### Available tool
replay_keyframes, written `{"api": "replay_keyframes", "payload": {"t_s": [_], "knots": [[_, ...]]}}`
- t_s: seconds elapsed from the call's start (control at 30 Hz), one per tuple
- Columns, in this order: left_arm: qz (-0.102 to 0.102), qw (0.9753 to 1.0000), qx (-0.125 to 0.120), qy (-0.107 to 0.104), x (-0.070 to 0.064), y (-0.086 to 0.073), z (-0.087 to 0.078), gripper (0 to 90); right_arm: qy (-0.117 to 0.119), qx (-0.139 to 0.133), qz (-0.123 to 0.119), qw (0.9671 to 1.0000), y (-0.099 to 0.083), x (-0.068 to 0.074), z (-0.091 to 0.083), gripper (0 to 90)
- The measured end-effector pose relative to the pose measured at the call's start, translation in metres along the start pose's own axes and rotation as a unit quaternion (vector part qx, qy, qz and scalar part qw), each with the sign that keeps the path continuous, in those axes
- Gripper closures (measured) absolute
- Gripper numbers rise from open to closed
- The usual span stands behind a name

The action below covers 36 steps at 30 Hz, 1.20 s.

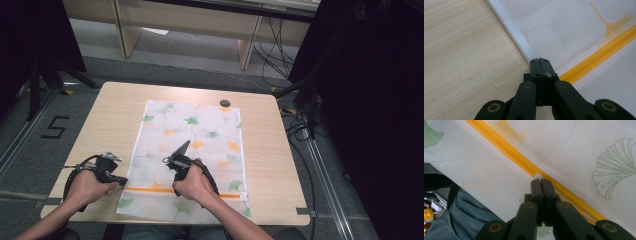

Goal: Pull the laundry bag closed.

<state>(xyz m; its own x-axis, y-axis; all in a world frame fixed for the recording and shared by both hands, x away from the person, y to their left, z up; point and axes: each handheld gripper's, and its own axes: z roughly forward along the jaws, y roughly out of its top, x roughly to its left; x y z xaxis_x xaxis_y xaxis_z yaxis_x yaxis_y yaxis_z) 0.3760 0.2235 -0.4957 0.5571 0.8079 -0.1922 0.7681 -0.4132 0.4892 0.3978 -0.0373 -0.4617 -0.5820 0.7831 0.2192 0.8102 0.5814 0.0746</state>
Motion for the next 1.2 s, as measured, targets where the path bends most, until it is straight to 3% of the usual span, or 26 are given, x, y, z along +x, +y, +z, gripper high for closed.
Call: {"api": "replay_keyframes", "payload": {"t_s": [0.5,0.53,0.57,0.63,0.83,1.2], "knots": [[0.0,1.0,0.0,0.001,-0.0003,0.0001,0.0,90.0,0.001,-0.003,0.002,1.0,-0.0035,-0.0049,-0.0014,90.0],[0.001,1.0,0.0,0.001,-0.0003,0.0002,0.0001,90.0,0.013,0.001,0.008,0.9999,-0.004,-0.0037,-0.0031,90.0],[0.0,1.0,0.0,0.001,-0.0003,0.0002,0.0001,90.0,0.006,0.005,0.023,0.9997,-0.0044,-0.0022,-0.0034,90.0],[0.0,1.0,0.0,0.001,-0.0003,0.0002,0.0,90.0,-0.001,-0.003,0.002,1.0,-0.0051,-0.007,-0.0024,90.0],[0.0,1.0,0.001,0.001,-0.0004,0.0003,0.0001,90.0,0.006,-0.002,0.015,0.9999,-0.0065,-0.007,-0.0039,90.0],[0.0,1.0,0.0,0.002,-0.0005,0.0002,0.0001,90.0,0.007,-0.002,0.013,0.9999,-0.0068,-0.0073,-0.0049,90.0]]}}
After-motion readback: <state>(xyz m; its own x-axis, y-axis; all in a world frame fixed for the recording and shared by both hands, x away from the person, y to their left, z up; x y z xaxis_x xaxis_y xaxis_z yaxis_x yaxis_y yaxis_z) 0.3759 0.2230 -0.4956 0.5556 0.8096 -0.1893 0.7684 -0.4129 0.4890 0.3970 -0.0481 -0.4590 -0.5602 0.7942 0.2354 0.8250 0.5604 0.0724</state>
